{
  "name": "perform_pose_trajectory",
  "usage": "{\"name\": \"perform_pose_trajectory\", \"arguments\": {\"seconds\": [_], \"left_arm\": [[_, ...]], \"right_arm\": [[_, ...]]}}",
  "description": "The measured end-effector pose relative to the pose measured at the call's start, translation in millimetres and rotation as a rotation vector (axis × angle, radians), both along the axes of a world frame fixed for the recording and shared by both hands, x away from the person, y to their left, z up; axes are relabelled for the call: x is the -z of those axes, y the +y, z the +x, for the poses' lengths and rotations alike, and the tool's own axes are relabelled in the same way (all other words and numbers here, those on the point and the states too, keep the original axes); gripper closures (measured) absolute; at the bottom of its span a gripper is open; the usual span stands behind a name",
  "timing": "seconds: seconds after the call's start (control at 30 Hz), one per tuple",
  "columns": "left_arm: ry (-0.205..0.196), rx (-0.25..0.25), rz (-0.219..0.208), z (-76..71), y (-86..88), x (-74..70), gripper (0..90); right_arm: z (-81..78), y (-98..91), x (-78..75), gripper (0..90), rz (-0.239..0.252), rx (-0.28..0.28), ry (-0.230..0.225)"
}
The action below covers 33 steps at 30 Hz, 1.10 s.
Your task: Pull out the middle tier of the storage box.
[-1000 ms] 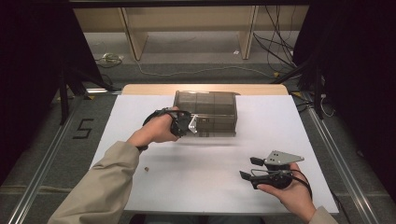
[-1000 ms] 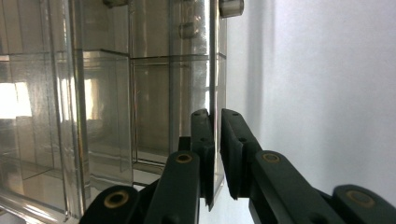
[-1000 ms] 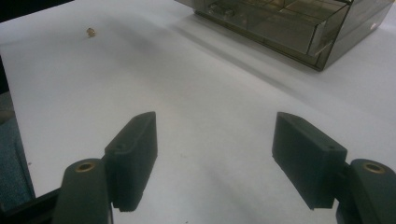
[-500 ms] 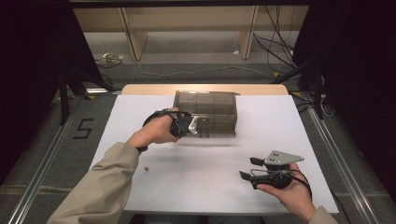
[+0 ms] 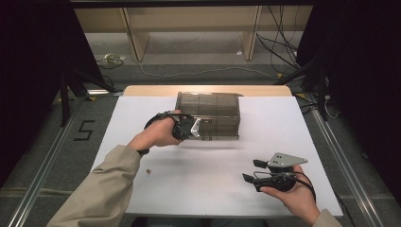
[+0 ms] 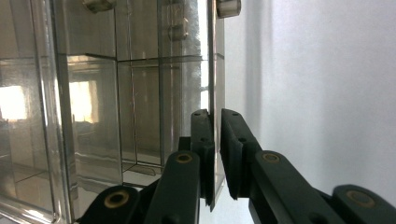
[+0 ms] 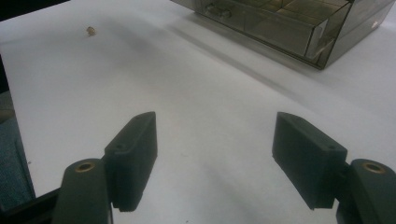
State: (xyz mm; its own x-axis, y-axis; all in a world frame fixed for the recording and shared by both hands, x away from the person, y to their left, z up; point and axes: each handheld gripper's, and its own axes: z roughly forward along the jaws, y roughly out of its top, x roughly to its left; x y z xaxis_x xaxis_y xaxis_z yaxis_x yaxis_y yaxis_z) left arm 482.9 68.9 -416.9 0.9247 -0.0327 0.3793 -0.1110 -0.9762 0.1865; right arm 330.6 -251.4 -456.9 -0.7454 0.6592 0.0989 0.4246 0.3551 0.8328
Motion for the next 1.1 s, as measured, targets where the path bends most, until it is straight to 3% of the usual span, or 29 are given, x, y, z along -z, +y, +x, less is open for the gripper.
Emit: {"name": "perform_pose_trajectory", "arguments": {"seconds": [1.1], "left_arm": [[0.0, 0.014, 0.009, -6.3, 0.4, 0.1, 84.1]], "right_arm": [[-0.3, -0.4, -0.7, 31.5, -0.002, 0.001, -0.003]]}}
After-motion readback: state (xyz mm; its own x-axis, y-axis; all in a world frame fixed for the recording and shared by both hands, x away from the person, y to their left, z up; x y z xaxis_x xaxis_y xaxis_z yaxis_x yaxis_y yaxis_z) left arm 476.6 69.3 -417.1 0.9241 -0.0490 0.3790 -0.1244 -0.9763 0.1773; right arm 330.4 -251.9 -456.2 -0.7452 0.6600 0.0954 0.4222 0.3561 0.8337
